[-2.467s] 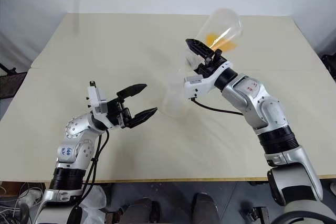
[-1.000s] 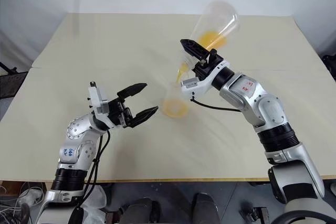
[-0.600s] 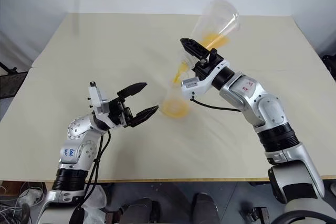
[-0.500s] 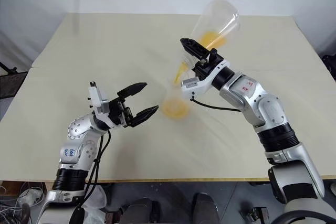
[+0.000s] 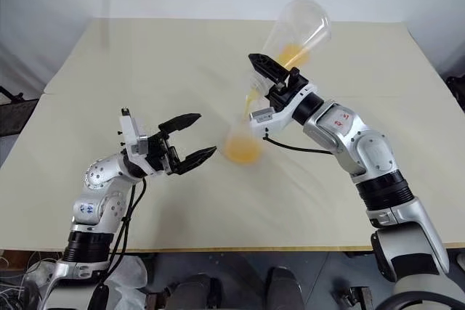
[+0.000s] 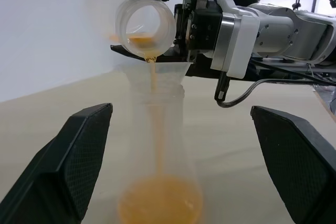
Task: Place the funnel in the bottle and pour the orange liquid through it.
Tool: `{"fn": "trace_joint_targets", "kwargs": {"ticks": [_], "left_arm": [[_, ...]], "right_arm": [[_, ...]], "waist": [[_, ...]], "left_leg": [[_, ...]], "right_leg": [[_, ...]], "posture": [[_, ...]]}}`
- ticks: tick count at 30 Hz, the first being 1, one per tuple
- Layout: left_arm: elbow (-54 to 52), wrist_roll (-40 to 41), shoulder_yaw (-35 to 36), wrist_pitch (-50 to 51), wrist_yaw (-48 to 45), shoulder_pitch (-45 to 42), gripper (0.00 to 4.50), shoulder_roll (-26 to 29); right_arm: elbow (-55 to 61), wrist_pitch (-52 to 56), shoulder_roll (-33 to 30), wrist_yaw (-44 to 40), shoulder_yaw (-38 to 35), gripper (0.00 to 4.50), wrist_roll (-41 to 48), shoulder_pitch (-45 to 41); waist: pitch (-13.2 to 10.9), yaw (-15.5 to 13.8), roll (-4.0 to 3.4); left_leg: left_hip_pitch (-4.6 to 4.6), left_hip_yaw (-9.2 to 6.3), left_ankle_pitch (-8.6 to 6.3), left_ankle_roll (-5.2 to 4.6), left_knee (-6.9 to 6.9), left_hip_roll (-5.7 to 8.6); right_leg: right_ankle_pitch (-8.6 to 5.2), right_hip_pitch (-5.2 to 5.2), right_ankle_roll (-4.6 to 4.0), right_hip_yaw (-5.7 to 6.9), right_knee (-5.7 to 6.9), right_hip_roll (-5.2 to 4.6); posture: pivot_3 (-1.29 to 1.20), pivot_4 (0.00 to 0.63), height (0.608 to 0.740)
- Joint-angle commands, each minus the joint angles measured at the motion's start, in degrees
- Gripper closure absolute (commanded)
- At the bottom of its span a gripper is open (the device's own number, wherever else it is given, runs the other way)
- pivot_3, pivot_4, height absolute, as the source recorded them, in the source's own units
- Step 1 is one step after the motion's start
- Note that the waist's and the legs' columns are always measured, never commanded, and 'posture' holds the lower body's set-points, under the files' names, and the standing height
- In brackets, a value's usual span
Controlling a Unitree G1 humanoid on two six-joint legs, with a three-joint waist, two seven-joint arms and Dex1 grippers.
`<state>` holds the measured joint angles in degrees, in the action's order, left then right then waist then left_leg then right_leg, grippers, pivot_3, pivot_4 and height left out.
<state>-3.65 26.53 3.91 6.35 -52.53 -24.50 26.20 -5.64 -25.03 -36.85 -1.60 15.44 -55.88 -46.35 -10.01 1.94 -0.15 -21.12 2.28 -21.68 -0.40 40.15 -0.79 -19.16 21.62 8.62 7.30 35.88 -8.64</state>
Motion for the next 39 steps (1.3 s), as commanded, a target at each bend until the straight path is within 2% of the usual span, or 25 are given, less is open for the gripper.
{"fn": "trace_joint_targets", "kwargs": {"ticks": [1, 39], "left_arm": [[-2.15, 0.49, 0.74, -0.07, 0.47, -0.02, 0.0, 0.43], [-2.2, 0.3, -0.32, -0.34, 1.11, -0.21, 0.0, -0.93]], "right_arm": [[2.7, -0.14, -0.15, 1.61, -0.56, 2.04, -0.23, -1.92], [0.8, -2.23, -1.55, 2.73, -0.74, 2.04, -1.33, -3.15]], "waist": [[0.0, 0.01, 0.0], [0.0, 0.06, 0.0]], "left_leg": [[0.0, 0.0, 0.0, 0.0, 0.0, 0.0], [0.01, 0.0, 0.0, 0.0, 0.0, 0.0]], "right_leg": [[0.0, 0.0, 0.0, -0.01, 0.0, 0.0], [0.0, 0.0, 0.0, 0.0, 0.0, 0.0]], "posture": [[0.0, 0.15, 0.74], [0.0, 0.15, 0.74]]}}
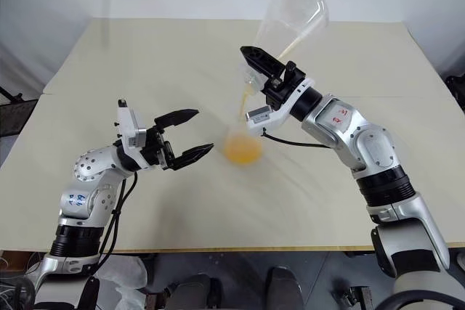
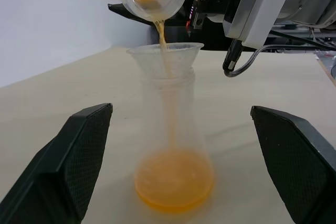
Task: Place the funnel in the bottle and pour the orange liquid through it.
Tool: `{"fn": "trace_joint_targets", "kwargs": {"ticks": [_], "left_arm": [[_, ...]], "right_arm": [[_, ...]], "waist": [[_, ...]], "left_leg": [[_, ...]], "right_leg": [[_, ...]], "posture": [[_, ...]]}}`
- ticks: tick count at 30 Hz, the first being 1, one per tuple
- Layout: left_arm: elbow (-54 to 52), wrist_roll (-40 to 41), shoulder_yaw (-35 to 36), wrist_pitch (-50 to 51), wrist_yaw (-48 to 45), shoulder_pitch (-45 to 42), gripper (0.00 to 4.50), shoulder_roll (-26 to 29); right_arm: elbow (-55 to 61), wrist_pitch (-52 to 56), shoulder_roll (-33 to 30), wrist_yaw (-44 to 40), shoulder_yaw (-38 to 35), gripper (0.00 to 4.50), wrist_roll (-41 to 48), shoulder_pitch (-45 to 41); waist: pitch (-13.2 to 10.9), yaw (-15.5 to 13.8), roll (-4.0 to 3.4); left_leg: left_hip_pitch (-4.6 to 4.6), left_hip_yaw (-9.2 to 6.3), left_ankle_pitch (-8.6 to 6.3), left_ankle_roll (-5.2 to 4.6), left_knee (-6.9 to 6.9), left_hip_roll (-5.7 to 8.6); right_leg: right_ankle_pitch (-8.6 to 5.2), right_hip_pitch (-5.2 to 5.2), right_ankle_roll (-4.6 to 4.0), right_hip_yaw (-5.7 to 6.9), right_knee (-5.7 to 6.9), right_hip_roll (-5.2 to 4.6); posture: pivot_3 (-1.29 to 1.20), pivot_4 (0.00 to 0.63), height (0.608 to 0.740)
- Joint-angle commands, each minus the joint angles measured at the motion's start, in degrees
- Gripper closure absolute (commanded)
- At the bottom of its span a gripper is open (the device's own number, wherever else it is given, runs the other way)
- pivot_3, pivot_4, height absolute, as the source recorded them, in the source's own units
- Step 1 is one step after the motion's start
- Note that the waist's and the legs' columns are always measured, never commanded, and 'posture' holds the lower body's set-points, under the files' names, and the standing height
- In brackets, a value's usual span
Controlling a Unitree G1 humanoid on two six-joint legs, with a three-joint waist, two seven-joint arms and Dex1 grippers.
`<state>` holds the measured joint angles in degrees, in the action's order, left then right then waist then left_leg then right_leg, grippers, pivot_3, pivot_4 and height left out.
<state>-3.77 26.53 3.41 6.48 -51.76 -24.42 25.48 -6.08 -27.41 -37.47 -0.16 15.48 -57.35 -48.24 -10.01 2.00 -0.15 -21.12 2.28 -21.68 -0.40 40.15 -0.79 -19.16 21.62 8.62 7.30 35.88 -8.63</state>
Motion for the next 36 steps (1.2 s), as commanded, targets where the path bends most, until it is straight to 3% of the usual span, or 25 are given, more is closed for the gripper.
{"fn": "trace_joint_targets", "kwargs": {"ticks": [1, 21, 31, 36], "left_arm": [[-2.09, 0.3, 0.19, -0.45, 0.41, -0.27, 0.0, -0.22], [-2.93, 0.36, -0.1, -0.48, 1.31, 0.01, 0.0, -0.89], [-3.14, 0.51, -0.09, -0.17, 1.21, 0.07, 0.0, -0.66], [-3.37, 0.65, -0.01, 0.22, 1.03, 0.23, 0.0, -0.42]], "right_arm": [[1.2, 0.17, -0.97, 1.28, -0.73, 2.04, 0.04, -1.27], [0.88, 0.34, -0.7, 1.98, -0.85, 2.04, 0.03, 0.39], [3.05, 2.51, 0.28, -4.82, -4.2, 2.04, 11.37, 2.13], [5.89, 8.93, 2.82, -15.72, -7.33, 2.04, 27.55, 3.77]], "waist": [[0.0, -0.01, 0.0], [0.0, 0.0, 0.0], [0.0, -0.02, 0.0], [0.0, -0.01, 0.0]], "left_leg": [[0.0, 0.0, 0.0, 0.0, 0.0, 0.0], [0.0, 0.0, 0.0, 0.0, 0.0, 0.0], [0.0, 0.0, 0.0, 0.0, 0.0, 0.0], [0.0, -0.01, 0.0, 0.0, 0.0, 0.0]], "right_leg": [[0.0, 0.0, 0.0, 0.0, 0.0, 0.0], [0.0, 0.0, 0.0, 0.0, 0.0, 0.0], [0.0, 0.0, 0.0, 0.0, 0.0, 0.0], [0.0, 0.0, 0.0, 0.01, 0.0, 0.0]], "posture": [[0.0, 0.15, 0.74], [0.0, 0.15, 0.74], [0.0, 0.15, 0.74], [0.0, 0.15, 0.74]]}}
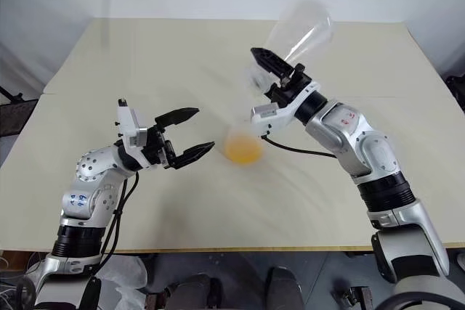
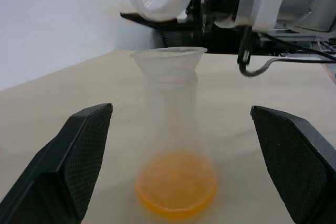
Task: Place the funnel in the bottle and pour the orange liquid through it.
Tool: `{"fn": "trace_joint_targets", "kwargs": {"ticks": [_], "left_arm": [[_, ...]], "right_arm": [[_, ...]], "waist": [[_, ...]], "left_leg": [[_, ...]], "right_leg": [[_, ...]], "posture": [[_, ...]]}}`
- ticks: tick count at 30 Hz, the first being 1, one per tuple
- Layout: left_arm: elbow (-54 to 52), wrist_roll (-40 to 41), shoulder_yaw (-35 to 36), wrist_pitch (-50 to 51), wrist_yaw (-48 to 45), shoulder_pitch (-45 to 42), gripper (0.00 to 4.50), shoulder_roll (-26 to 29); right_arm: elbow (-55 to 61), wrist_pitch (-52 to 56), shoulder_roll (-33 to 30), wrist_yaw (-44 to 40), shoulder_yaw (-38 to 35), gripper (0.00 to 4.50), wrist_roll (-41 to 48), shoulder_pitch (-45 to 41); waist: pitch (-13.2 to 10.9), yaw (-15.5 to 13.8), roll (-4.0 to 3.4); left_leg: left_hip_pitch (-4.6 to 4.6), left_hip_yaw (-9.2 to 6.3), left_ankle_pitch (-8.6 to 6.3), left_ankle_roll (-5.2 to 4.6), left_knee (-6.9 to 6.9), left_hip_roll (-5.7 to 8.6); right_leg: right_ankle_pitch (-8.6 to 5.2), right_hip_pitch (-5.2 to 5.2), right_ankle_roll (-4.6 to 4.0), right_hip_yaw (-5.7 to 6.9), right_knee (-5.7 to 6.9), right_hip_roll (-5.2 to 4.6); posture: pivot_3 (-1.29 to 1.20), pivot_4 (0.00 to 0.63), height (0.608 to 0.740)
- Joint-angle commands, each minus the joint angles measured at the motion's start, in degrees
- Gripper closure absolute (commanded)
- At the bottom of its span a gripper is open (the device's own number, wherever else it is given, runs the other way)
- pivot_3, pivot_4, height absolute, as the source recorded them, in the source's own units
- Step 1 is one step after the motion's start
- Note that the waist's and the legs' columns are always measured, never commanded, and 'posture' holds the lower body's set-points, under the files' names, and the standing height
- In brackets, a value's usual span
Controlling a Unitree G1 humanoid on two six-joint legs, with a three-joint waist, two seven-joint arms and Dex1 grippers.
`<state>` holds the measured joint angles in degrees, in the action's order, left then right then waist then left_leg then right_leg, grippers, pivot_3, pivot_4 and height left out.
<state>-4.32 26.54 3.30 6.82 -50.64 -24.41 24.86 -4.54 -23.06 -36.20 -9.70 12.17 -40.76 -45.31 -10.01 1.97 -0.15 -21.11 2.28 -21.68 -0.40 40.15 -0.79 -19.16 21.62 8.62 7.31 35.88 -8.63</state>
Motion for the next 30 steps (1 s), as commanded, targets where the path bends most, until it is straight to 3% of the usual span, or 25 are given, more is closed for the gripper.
{"fn": "trace_joint_targets", "kwargs": {"ticks": [1, 5, 7, 14, 18, 30], "left_arm": [[-2.86, 0.65, 0.11, -0.03, -0.13, 0.25, 0.0, 0.24], [-2.55, 0.58, 0.26, -0.04, -0.29, 0.19, 0.0, 0.29], [-2.2, 0.54, 0.35, -0.19, -0.37, 0.1, 0.0, 0.27], [-1.2, 0.47, 0.14, -0.73, -0.56, -0.16, 0.0, -0.34], [-0.89, 0.46, -0.11, -0.89, -0.67, -0.3, 0.0, -0.74], [-0.35, 0.41, -0.11, -0.84, -1.01, -1.12, 0.0, -1.48]], "right_arm": [[5.87, 7.61, 2.56, -9.63, -5.25, 2.04, 16.57, 1.45], [13.93, 25.4, 4.49, -23.87, -10.97, 2.04, 39.24, 3.89], [17.1, 32.71, 3.6, -27.6, -13.91, 2.04, 46.53, 4.91], [11.75, 47.28, 3.09, -26.99, -29.41, 2.04, 62.91, 6.63], [7.27, 47.01, 1.74, -26.0, -31.27, 2.04, 62.58, 7.9], [-0.38, 47.16, 6.31, -24.3, -31.99, 2.04, 65.76, 11.02]], "waist": [[0.0, -0.02, 0.0], [0.0, -0.26, 0.0], [0.0, -0.42, 0.0], [0.0, -0.49, 0.0], [0.0, -0.41, 0.0], [0.0, -0.43, 0.0]], "left_leg": [[0.0, -0.01, 0.0, 0.0, 0.0, 0.0], [0.0, -0.03, 0.0, 0.0, 0.01, 0.01], [-0.01, -0.07, 0.0, 0.0, 0.02, 0.02], [0.0, -0.07, 0.0, 0.0, 0.03, 0.04], [0.02, 0.05, 0.0, 0.0, 0.01, 0.05], [0.03, 0.17, 0.0, 0.0, 0.01, 0.03]], "right_leg": [[0.0, 0.0, 0.0, 0.01, 0.0, 0.0], [0.0, -0.01, 0.0, 0.02, 0.03, 0.0], [0.0, -0.03, 0.0, 0.03, 0.03, 0.0], [0.0, -0.06, 0.0, 0.06, 0.03, 0.0], [0.0, -0.06, 0.0, 0.06, 0.03, 0.0], [0.0, -0.05, 0.0, 0.05, 0.03, 0.0]], "posture": [[0.0, 0.15, 0.74], [0.0, 0.15, 0.74], [0.0, 0.15, 0.74], [0.0, 0.15, 0.74], [0.0, 0.15, 0.74], [0.0, 0.15, 0.74]]}}
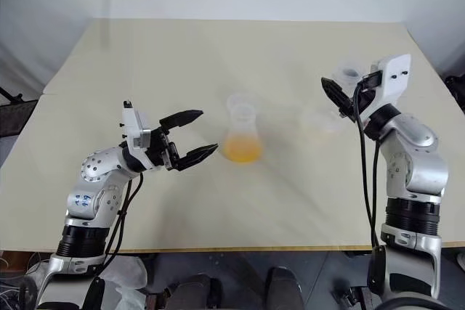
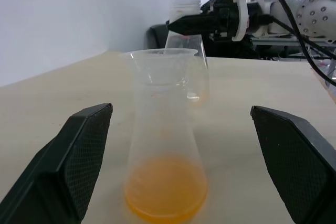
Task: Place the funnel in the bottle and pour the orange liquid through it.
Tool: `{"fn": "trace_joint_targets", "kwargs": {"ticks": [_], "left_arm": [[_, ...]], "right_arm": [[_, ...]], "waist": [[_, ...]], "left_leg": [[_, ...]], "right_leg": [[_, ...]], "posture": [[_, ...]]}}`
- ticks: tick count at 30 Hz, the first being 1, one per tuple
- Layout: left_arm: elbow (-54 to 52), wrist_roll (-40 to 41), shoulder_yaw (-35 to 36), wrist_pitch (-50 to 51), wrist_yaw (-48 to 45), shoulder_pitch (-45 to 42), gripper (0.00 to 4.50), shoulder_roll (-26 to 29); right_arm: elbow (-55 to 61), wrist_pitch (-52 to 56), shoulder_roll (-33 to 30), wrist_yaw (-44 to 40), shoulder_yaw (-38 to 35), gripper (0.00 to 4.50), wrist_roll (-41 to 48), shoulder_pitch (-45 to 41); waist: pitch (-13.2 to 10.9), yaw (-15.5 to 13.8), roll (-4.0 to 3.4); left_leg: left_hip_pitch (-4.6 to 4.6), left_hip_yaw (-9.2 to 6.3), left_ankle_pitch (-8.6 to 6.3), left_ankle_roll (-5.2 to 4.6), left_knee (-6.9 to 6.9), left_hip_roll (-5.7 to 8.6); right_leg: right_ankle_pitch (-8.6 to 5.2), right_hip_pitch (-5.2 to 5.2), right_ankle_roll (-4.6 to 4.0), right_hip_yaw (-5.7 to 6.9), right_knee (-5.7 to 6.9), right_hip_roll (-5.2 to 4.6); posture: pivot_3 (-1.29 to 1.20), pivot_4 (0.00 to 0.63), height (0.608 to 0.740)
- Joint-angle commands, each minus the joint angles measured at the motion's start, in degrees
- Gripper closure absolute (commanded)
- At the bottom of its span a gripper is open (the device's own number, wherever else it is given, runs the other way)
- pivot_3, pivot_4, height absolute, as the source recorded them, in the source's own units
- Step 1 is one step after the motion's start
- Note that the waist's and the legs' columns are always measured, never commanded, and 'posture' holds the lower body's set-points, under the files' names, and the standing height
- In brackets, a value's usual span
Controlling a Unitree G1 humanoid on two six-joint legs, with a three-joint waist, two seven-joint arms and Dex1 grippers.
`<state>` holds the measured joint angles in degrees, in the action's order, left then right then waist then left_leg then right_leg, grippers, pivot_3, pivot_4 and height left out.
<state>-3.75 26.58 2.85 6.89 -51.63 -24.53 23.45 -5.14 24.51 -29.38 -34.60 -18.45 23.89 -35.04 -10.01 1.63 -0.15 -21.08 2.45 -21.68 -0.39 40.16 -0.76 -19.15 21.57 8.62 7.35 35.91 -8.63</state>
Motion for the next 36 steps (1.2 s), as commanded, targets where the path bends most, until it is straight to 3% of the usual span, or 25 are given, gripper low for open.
{"fn": "trace_joint_targets", "kwargs": {"ticks": [1, 2, 8, 18, 24, 31, 36], "left_arm": [[-0.99, 0.34, 0.43, -0.88, 0.11, -1.02, 0.0, -0.08], [-1.06, 0.34, 0.48, -0.86, 0.15, -0.96, 0.0, -0.04], [-1.22, 0.42, 0.6, -0.71, -0.03, -0.67, 0.0, 0.25], [0.52, -0.87, 2.7, -1.24, 2.05, -0.14, 0.0, 1.41], [3.33, -1.68, 5.92, -3.12, 5.03, -1.0, 0.0, 2.43], [5.19, -2.59, 7.64, -8.74, -2.87, 5.15, 0.0, 9.79], [4.62, -4.84, 7.65, -7.78, -2.04, 9.0, 0.0, 13.08]], "right_arm": [[0.26, -0.72, -0.69, 0.33, -1.17, 2.04, 0.9, 1.48], [0.54, -0.62, -0.59, 0.23, -1.31, 2.04, 1.26, 2.12], [2.66, -1.8, -0.12, -0.15, -2.05, 0.05, 3.45, 4.16], [9.71, -3.1, -1.8, -0.85, -9.1, 0.02, 13.15, 3.02], [13.35, -2.04, -5.66, -6.7, -7.9, 0.02, 17.19, 1.68], [18.61, -7.32, -11.96, -22.63, -3.53, 0.02, 14.29, 16.24], [18.47, -14.28, -11.37, -29.85, -0.5, 0.02, 11.69, 23.74]], "waist": [[0.0, -0.18, 0.0], [0.0, -0.27, 0.0], [0.0, -0.1, 0.0], [0.0, -0.22, 0.0], [0.0, -0.14, 0.0], [-0.01, -0.37, 0.01], [-0.01, -0.62, 0.01]], "left_leg": [[-0.01, 0.0, 0.0, 0.0, 0.0, 0.01], [-0.03, 0.0, 0.0, 0.0, 0.01, 0.02], [-0.02, -0.02, 0.0, 0.0, 0.0, 0.02], [-0.01, -0.16, 0.0, 0.0, 0.02, 0.02], [0.01, -0.14, 0.0, 0.0, 0.01, -0.01], [0.02, -0.02, 0.0, 0.0, -0.04, 0.04], [0.0, -0.01, 0.0, 0.0, 0.05, 0.02]], "right_leg": [[0.0, 0.0, 0.0, 0.01, 0.0, 0.0], [0.0, -0.01, 0.0, 0.03, 0.01, 0.0], [0.0, -0.03, 0.0, 0.06, 0.0, -0.02], [0.0, -0.03, 0.0, 0.03, 0.0, -0.02], [0.0, -0.02, 0.0, 0.05, 0.0, 0.0], [0.0, -0.13, 0.0, 0.15, -0.02, -0.01], [0.0, -0.11, 0.0, 0.08, -0.08, -0.03]], "posture": [[0.0, 0.15, 0.74], [0.0, 0.15, 0.74], [0.0, 0.15, 0.74], [0.0, 0.15, 0.74], [0.0, 0.15, 0.74], [0.0, 0.15, 0.74], [0.0, 0.15, 0.74]]}}
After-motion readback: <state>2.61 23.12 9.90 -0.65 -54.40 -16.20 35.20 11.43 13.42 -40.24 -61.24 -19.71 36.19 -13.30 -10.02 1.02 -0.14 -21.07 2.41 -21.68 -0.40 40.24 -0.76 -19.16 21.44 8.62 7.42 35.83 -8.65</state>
